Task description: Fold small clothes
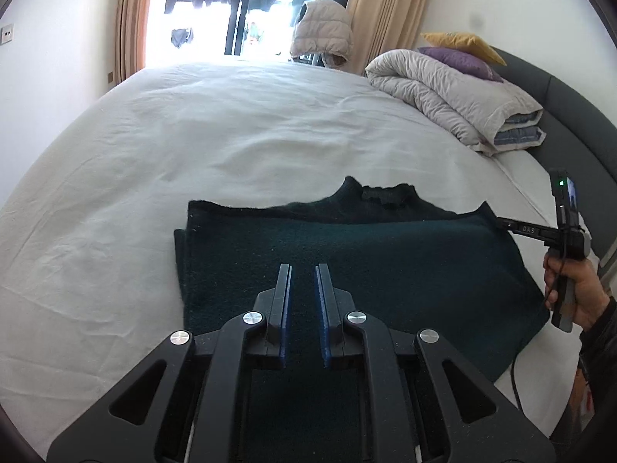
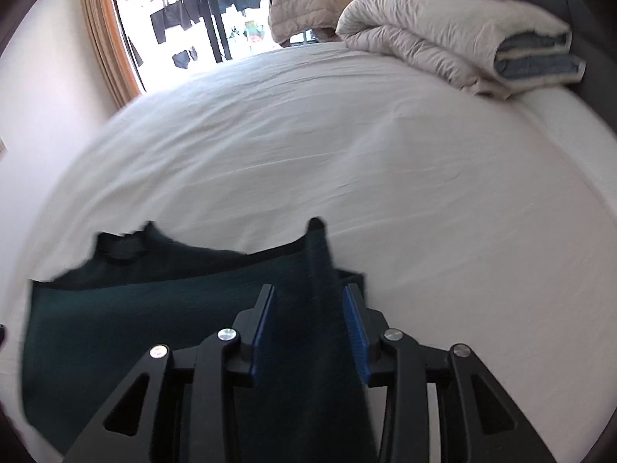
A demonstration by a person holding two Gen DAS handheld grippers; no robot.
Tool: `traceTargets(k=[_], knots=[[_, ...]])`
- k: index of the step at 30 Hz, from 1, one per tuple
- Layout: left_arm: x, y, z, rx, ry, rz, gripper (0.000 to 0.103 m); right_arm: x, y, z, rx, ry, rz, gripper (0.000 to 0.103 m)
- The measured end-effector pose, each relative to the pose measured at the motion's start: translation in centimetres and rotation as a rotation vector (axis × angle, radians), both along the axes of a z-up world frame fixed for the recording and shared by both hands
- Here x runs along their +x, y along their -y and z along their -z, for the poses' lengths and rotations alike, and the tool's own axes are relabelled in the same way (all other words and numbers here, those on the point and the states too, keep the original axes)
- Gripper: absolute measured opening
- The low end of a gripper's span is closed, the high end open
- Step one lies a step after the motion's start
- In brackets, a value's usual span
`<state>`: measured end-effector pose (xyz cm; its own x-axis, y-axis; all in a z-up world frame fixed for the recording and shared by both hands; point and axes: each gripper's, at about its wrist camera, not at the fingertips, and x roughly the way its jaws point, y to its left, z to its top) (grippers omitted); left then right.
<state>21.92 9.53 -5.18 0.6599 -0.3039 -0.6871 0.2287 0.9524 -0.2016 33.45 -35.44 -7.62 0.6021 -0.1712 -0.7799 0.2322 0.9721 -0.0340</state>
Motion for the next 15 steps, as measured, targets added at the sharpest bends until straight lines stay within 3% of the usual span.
traceTargets(k=[3,5,8,15], knots=[[1.3,-0.1,3.5,0.033,-0.073,-0.030,0.012,0.4,0.6,2.0,0.028,-0.067,-0.017,0.038],[1.4,-1.2,5.1,0.011,-0.088,-0.052,0.012,-0.3,1.3,2.4,0.061,-0.049,-0.004,0.029],[1.2,-1.9,5.5,0.004,-0.076,-0.050,0.012,-1.3,3.0,2.9,0.171,-0.031,0.024,0.012],[1.2,-2.3,5.6,0.011,-0.074,-0.052,0.012,-3.1,6.0,4.0,0.383,0.022,0.113,0.005]])
